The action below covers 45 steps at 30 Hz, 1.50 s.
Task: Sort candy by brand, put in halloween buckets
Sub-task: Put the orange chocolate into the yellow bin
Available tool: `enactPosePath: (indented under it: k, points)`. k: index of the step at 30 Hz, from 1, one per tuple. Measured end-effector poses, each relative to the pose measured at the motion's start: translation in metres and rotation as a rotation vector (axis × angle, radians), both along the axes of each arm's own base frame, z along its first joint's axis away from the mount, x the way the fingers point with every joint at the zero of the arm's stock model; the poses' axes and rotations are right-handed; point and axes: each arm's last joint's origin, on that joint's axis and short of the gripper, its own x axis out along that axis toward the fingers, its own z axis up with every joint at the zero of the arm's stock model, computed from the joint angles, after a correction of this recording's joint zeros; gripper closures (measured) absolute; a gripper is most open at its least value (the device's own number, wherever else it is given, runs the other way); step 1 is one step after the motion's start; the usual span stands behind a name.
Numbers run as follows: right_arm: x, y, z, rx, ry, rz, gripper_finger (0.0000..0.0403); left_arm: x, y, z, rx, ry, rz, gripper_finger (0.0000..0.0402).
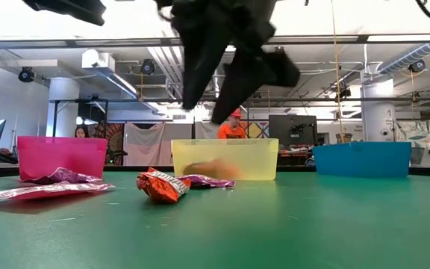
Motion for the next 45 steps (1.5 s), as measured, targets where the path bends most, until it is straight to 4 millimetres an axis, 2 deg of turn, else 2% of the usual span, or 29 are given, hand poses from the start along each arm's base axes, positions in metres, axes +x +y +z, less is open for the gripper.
enactPosePath:
  k: [4, 10, 17, 22, 29, 39, 45]
  points:
    - [0.018, 0.01, -0.01, -0.008, 0.022, 0.021, 0.0213, 0.0, 0.0, 0.0, 0.023, -0.006, 0.002, 0.0199]
    - [0.037, 0.017, -0.027, 0.006, 0.029, 0.013, 0.016, -0.002, 0.001, 0.0, 0.038, 0.008, 0.001, 0.0199]
    - [0.041, 0.018, -0.047, 0.017, 0.077, -0.065, 0.0109, -0.005, 0.002, -0.002, 0.053, 0.053, -0.014, 0.0199]
    - [0.042, 0.019, -0.056, 0.027, 0.086, -0.104, 0.01, -0.006, 0.002, -0.002, 0.06, 0.066, -0.019, 0.0199]
    - [0.043, 0.021, -0.061, 0.032, 0.082, -0.134, 0.0133, -0.007, 0.002, -0.003, 0.069, 0.074, -0.022, 0.0199]
    - [0.042, 0.026, -0.061, 0.032, 0.068, -0.143, 0.024, -0.008, 0.001, -0.003, 0.048, 0.094, -0.033, 0.0199]
    - [0.042, 0.027, -0.06, 0.024, 0.064, -0.126, 0.0286, -0.008, 0.001, -0.004, 0.046, 0.097, -0.035, 0.0199]
